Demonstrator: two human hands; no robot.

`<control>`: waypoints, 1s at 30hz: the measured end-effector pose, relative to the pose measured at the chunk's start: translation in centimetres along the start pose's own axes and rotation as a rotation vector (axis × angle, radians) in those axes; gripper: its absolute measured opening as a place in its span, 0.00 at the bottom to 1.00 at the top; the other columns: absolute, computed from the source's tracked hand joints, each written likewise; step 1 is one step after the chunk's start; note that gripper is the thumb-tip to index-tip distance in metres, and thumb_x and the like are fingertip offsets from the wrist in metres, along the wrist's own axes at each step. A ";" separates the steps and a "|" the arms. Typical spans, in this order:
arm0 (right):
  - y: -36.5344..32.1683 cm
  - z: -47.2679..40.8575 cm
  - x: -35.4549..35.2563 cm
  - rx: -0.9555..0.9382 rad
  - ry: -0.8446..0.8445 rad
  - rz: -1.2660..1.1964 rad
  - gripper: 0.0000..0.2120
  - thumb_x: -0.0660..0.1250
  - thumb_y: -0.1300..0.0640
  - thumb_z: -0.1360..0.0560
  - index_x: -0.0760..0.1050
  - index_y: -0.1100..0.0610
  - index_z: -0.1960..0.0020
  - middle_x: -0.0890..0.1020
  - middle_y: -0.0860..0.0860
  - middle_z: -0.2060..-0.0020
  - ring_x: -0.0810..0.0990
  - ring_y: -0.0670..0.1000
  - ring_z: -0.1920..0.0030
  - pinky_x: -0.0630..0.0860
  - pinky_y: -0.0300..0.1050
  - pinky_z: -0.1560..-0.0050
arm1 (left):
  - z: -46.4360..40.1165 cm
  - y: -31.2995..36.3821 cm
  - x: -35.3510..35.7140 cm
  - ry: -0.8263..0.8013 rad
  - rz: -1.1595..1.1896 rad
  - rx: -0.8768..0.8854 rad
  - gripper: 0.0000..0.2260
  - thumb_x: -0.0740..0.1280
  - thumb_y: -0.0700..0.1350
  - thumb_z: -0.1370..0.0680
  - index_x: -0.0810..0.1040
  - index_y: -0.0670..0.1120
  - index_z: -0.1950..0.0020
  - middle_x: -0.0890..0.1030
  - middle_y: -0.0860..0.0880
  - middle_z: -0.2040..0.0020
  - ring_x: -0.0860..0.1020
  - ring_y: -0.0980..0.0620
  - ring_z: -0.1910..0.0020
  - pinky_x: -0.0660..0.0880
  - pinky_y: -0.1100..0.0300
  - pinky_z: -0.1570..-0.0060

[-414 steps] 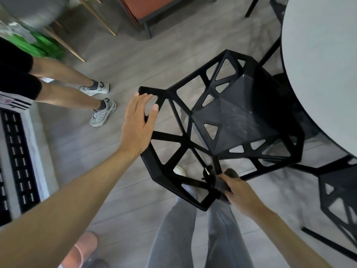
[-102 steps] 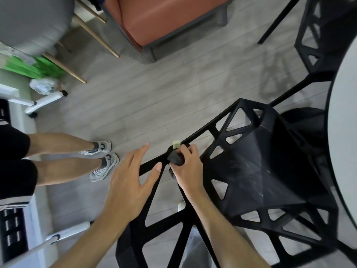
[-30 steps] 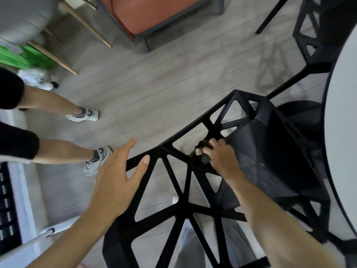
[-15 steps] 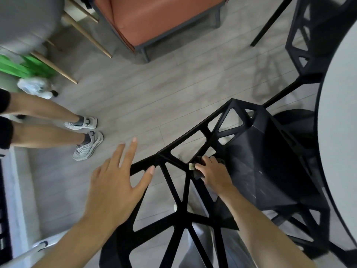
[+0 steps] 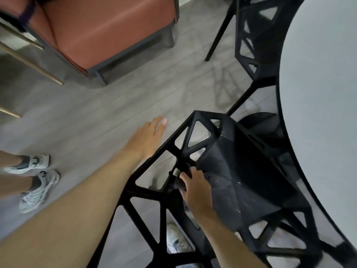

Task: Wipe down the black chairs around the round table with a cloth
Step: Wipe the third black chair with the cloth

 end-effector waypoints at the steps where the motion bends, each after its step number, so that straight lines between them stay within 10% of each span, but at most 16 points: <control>1: 0.3 -0.3 0.0 -0.061 0.006 0.044 0.28 0.83 0.48 0.38 0.78 0.48 0.41 0.75 0.53 0.44 0.78 0.56 0.49 0.81 0.49 0.66 | -0.5 -0.4 1.0 -0.017 0.046 -0.002 0.35 0.38 0.73 0.20 0.55 0.60 0.16 0.62 0.51 0.17 0.59 0.47 0.18 0.55 0.44 0.19; 6: 4.2 -4.7 -3.7 -0.047 0.073 0.135 0.24 0.80 0.50 0.33 0.75 0.47 0.40 0.73 0.53 0.41 0.76 0.56 0.45 0.82 0.51 0.61 | -0.8 -1.1 2.9 0.101 0.087 -0.058 0.34 0.38 0.71 0.18 0.56 0.59 0.16 0.66 0.49 0.19 0.65 0.43 0.21 0.61 0.41 0.23; 12: 4.8 -6.5 -5.7 0.461 0.285 -0.132 0.21 0.78 0.53 0.29 0.74 0.49 0.40 0.73 0.51 0.42 0.73 0.54 0.43 0.82 0.51 0.54 | 0.4 0.4 2.4 0.236 -0.114 0.033 0.36 0.35 0.69 0.19 0.67 0.53 0.23 0.79 0.44 0.37 0.79 0.41 0.42 0.76 0.41 0.41; 19: 1.2 -3.5 -1.9 0.373 0.181 -0.215 0.21 0.76 0.49 0.29 0.70 0.48 0.42 0.72 0.51 0.43 0.74 0.54 0.44 0.82 0.54 0.57 | 1.5 1.2 2.7 0.334 -0.550 0.221 0.29 0.40 0.59 0.12 0.79 0.51 0.44 0.76 0.50 0.60 0.75 0.47 0.68 0.74 0.54 0.72; 25: 1.6 -0.3 -0.7 0.289 -0.072 -0.176 0.24 0.73 0.47 0.26 0.71 0.47 0.33 0.70 0.50 0.36 0.74 0.55 0.39 0.80 0.52 0.48 | 0.7 1.6 2.3 0.389 -0.630 0.325 0.24 0.47 0.59 0.13 0.81 0.52 0.44 0.76 0.53 0.57 0.75 0.52 0.63 0.67 0.61 0.76; 30: -1.2 6.4 2.5 0.600 -0.201 -0.274 0.24 0.68 0.43 0.24 0.67 0.43 0.30 0.68 0.49 0.32 0.76 0.55 0.39 0.77 0.47 0.46 | 0.7 1.5 2.2 0.452 -0.587 0.384 0.25 0.50 0.57 0.13 0.83 0.48 0.50 0.75 0.51 0.64 0.72 0.50 0.67 0.68 0.58 0.77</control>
Point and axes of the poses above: each hand's wrist, its own z-axis away from the middle knuckle, its own x-axis out of the palm, y = z × x, the point moved 4 cm from there along -z, towards the middle knuckle
